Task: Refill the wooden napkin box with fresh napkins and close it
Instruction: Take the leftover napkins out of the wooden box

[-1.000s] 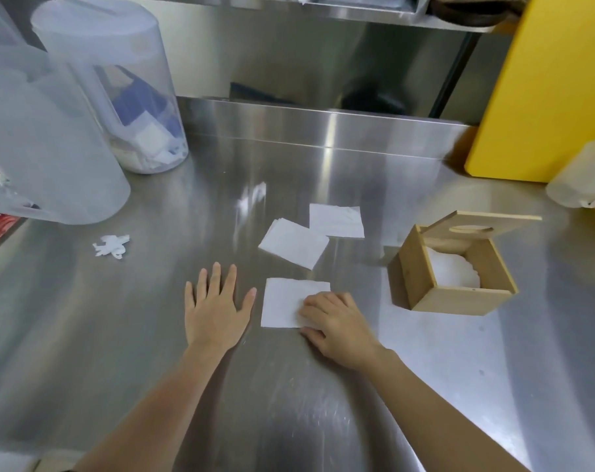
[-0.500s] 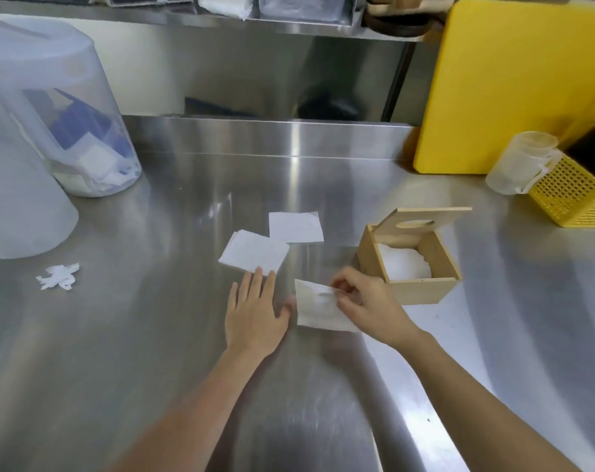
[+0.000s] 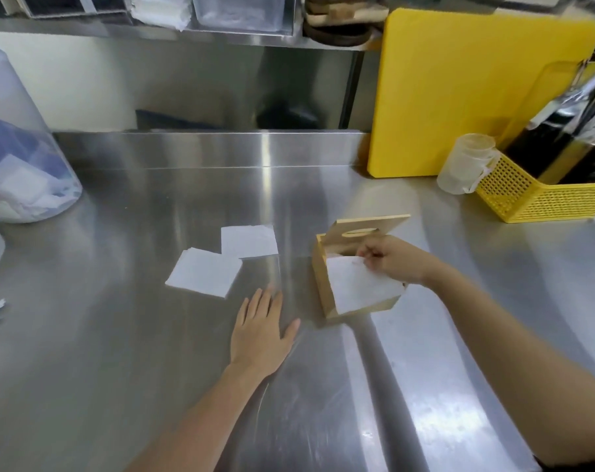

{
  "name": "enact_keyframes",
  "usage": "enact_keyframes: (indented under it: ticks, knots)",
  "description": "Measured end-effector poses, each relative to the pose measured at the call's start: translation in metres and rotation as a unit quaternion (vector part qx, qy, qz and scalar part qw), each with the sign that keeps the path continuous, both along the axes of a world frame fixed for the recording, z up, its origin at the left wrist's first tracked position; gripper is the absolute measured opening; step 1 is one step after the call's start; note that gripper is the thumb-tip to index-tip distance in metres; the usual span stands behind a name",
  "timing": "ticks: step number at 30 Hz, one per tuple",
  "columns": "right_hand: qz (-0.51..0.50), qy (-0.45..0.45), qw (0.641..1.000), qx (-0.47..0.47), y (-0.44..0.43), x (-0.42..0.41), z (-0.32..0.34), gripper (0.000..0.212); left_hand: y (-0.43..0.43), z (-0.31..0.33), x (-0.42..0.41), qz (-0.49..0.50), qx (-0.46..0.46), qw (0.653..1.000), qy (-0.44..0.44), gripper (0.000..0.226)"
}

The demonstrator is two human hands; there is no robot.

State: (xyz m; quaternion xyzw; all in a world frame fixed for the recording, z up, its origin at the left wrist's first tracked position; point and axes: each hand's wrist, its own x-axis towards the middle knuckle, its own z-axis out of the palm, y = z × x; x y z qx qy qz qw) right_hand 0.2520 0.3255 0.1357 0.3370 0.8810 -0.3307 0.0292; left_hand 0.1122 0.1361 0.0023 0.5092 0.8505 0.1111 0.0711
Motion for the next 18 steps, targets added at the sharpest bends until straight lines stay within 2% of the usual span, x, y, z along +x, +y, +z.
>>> enact_keyframes:
  ticks: [8, 13, 18]
  knots:
    - [0.031, -0.110, 0.988, 0.101, 0.014, -0.019, -0.040, 0.023, 0.000, -0.003, 0.001, 0.003, 0.006, 1.000, 0.024, 0.095]
    - [0.069, -0.165, 0.965, 0.191, 0.015, -0.029, -0.049, 0.030, -0.001, -0.005, 0.002, 0.025, -0.056, 0.997, 0.042, 0.071]
    - [0.066, -0.179, 0.952, 0.240, 0.016, -0.029, -0.053, 0.037, -0.001, -0.004, 0.003, 0.044, -0.051, 0.996, 0.056, 0.070]
